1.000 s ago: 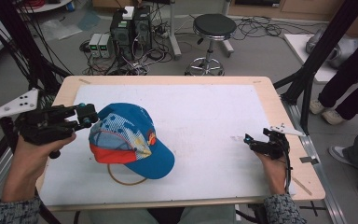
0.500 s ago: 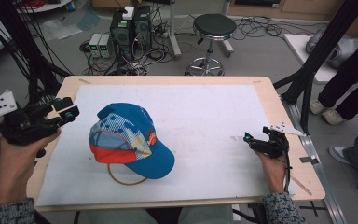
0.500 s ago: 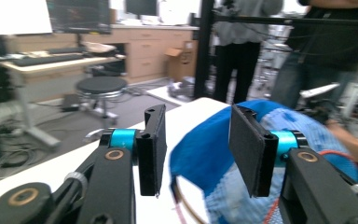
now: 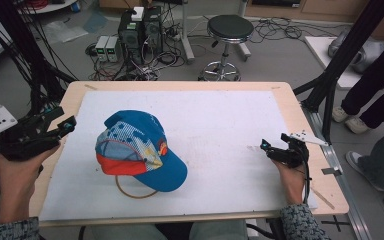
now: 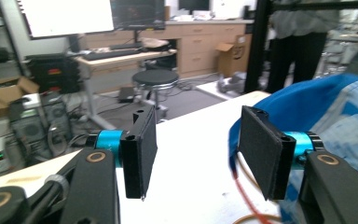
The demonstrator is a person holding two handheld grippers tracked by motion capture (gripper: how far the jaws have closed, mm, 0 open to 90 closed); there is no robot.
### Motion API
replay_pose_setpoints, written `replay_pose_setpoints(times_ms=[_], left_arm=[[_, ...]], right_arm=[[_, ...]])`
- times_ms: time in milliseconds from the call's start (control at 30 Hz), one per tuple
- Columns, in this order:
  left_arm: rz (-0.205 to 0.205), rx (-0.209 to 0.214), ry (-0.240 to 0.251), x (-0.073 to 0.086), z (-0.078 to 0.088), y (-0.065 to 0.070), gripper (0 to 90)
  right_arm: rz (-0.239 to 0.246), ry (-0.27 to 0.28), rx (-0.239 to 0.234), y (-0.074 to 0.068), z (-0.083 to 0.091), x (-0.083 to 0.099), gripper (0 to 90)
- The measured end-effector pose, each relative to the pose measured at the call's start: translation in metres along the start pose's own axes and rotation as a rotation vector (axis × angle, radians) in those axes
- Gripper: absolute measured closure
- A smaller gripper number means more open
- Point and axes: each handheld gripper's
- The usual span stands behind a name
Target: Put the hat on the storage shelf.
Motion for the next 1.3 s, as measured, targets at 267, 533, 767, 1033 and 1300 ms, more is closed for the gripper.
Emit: replay_pose_setpoints(times_ms=[267,533,767,1033,1300], left_arm=[[-0.008,-0.106,0.017,0.017,0.008,-0.006,43.9],[0.034,-0.133,-0.004,0.04,0.006,-0.018,38.2],[0.042,-0.153,-0.002,0.054,0.005,-0.021,38.1],[0.07,-0.205,-0.013,0.072,0.003,-0.027,33.1],[0.115,-0.233,-0.014,0.09,0.0,-0.034,25.3]], right_arm=[[-0.005,0.007,0.002,0.0,0.001,0.0,10.6],[-0.008,0.01,0.0,0.0,0.001,0.0,10.6],[-0.007,0.01,-0.001,0.001,0.001,0.0,10.5],[0.009,0.003,0.007,0.0,0.005,0.001,10.5],[0.044,-0.01,0.019,-0.003,0.008,0.001,10.5]])
Point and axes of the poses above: each handheld gripper's, and its own axes: z roughly backward along the jaws, x roughly out of its underside, y roughly to its right, and after that the axes turned 11 degrees about z, right-handed
